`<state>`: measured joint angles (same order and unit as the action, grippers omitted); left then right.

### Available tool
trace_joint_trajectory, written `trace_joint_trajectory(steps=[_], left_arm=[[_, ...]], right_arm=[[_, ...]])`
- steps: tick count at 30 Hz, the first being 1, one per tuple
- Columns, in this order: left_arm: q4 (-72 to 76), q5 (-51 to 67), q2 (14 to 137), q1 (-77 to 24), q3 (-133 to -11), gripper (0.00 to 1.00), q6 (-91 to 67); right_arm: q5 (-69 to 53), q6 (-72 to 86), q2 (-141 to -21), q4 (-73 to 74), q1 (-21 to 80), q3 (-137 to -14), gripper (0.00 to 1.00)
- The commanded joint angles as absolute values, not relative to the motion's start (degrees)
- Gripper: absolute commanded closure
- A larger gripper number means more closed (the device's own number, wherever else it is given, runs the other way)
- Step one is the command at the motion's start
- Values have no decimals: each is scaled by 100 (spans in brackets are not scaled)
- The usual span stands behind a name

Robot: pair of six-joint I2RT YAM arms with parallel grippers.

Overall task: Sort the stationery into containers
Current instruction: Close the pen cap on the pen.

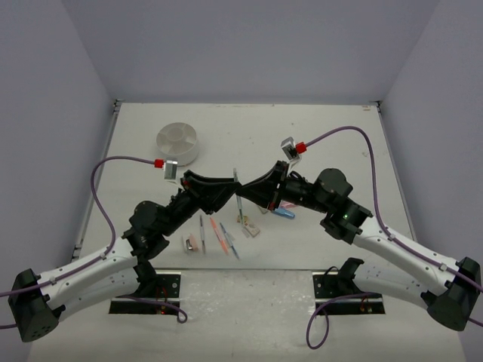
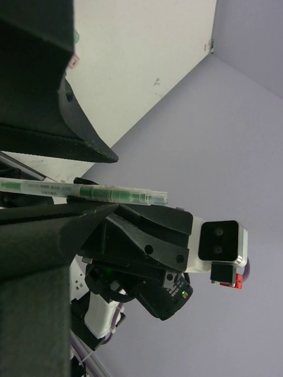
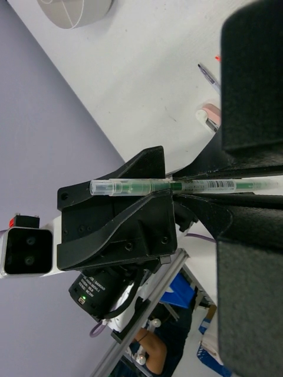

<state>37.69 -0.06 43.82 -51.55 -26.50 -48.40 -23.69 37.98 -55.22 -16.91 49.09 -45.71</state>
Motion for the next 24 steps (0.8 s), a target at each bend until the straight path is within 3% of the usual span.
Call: trace_joint_trajectory(steps=[1, 2, 6, 8, 13, 15, 17, 22, 24], left_arm=[[3477, 30, 4433, -5156, -2898, 72, -4670], [3474, 34, 4440, -5152, -2913, 80, -4676], [3540, 63, 4437, -5159, -2955, 88, -4658], [3583, 115, 4430, -5159, -2967, 99, -4613], [3681, 257, 4447, -5159, -3008, 100, -4550], [3674, 334, 4424, -5159, -3062, 100, -4457], [3639, 474, 4380, -5159, -3143, 100, -4313], [3755, 693, 4235, -5159, -3171, 100, -4096], [3804, 669, 4202, -5159, -3121, 100, -4104]], right_arm=[[-2567, 3673, -5531, -1936, 4922, -4790, 100], [-2590, 3655, -5537, -1922, 4923, -4789, 100], [-2713, 3581, -5563, -1830, 4929, -4783, 100], [-2802, 3550, -5609, -1802, 4922, -4790, 100], [-2984, 3472, -5651, -1763, 4931, -4772, 96], [-3124, 3394, -5682, -1677, 4931, -4772, 75], [-3279, 3376, -5727, -1580, 4924, -4756, 63], [-3549, 3438, -5891, -1662, 5047, -4704, 53], [-3525, 3462, -5966, -1695, 5122, -4745, 63]])
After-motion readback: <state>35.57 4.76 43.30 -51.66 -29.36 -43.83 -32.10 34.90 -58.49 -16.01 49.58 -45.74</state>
